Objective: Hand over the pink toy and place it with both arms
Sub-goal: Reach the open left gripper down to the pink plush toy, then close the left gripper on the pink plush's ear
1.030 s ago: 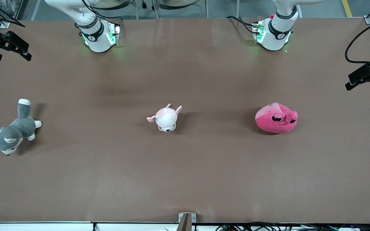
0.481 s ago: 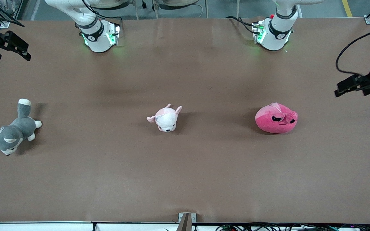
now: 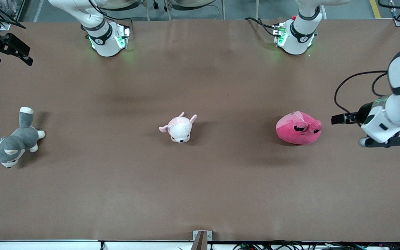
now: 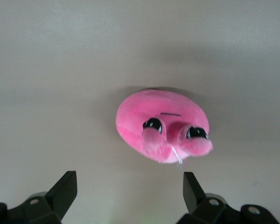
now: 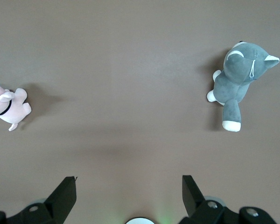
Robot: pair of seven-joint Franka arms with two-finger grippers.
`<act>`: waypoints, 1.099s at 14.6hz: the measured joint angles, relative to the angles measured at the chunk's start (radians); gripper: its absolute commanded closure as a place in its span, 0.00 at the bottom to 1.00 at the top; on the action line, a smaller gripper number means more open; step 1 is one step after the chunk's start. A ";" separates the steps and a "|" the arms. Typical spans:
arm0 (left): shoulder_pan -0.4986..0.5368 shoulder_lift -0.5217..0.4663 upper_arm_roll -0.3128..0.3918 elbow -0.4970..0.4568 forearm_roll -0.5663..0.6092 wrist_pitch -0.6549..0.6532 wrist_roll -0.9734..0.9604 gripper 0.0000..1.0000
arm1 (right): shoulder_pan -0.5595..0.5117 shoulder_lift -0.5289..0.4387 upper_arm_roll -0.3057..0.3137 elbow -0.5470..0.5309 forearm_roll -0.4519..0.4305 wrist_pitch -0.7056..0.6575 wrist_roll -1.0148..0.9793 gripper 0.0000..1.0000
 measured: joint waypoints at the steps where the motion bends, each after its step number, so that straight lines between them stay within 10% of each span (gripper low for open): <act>1: 0.000 0.007 0.000 -0.024 -0.004 0.035 -0.001 0.00 | 0.000 0.000 0.000 0.000 0.000 0.000 0.000 0.00; 10: 0.000 0.010 -0.039 -0.209 -0.025 0.244 -0.084 0.02 | 0.000 0.000 -0.005 0.000 0.000 -0.002 0.000 0.00; 16: 0.001 0.010 -0.039 -0.283 -0.025 0.318 -0.084 0.33 | 0.000 0.000 -0.005 0.000 0.000 -0.002 0.000 0.00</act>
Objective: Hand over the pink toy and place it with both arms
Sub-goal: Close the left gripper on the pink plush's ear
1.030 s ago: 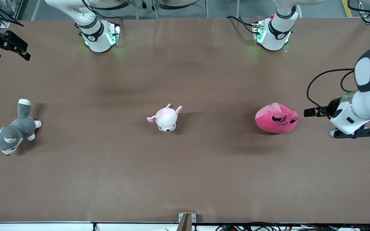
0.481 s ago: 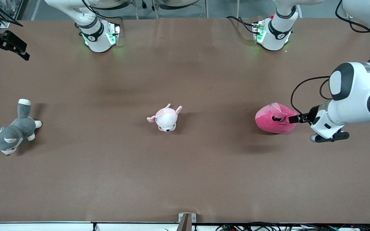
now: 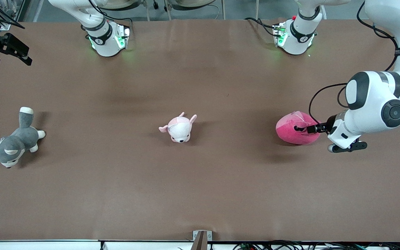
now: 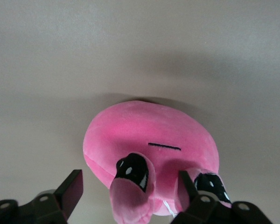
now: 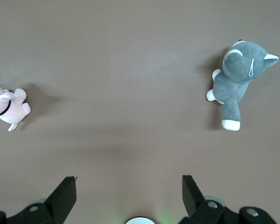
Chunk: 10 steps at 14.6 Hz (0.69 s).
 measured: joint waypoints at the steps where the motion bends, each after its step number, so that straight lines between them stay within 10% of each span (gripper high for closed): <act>1: 0.000 0.000 0.000 -0.003 0.000 0.000 0.000 0.41 | 0.000 0.000 0.000 0.000 0.000 0.000 0.000 0.00; 10: 0.000 -0.002 0.000 -0.022 0.000 -0.005 -0.035 0.94 | 0.000 0.004 0.000 0.008 0.000 0.002 0.000 0.00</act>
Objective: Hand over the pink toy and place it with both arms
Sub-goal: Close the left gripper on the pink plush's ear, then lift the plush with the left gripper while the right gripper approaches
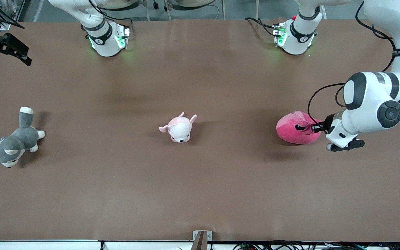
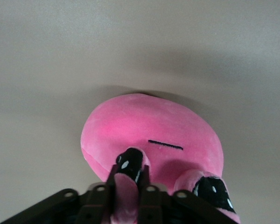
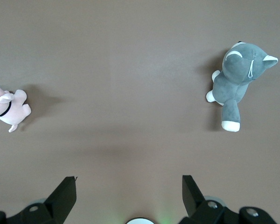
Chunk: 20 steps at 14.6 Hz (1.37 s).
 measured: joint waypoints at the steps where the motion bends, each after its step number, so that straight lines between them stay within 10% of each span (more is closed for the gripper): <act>1: -0.001 -0.003 -0.001 0.001 0.000 -0.008 -0.007 0.96 | 0.000 0.004 0.000 0.006 0.000 0.000 0.000 0.00; 15: -0.036 -0.040 -0.256 0.392 -0.073 -0.265 -0.459 0.97 | -0.031 0.305 -0.016 0.062 -0.002 0.054 0.032 0.00; 20: -0.092 -0.038 -0.400 0.475 -0.080 -0.264 -0.644 0.97 | 0.044 0.297 0.004 0.077 0.162 0.005 0.512 0.00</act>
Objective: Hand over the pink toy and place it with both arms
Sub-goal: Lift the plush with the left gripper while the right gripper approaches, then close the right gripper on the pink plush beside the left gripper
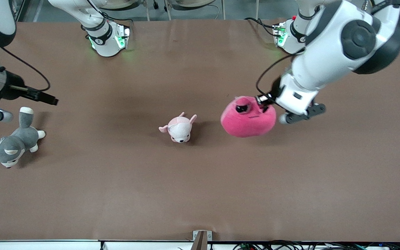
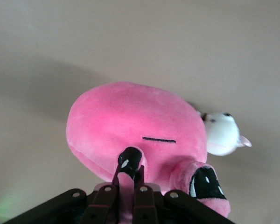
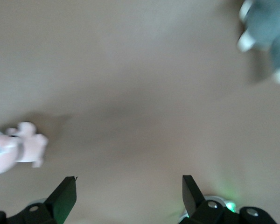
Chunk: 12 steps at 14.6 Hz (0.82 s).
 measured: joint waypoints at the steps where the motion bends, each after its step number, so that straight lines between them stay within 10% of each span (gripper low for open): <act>1: -0.034 0.002 -0.001 0.014 0.000 0.017 -0.030 0.97 | 0.032 -0.001 0.002 0.000 0.052 -0.002 0.131 0.00; 12: -0.289 0.088 0.003 0.042 0.000 0.303 -0.197 0.97 | 0.428 0.000 0.012 -0.012 0.248 0.245 1.009 0.00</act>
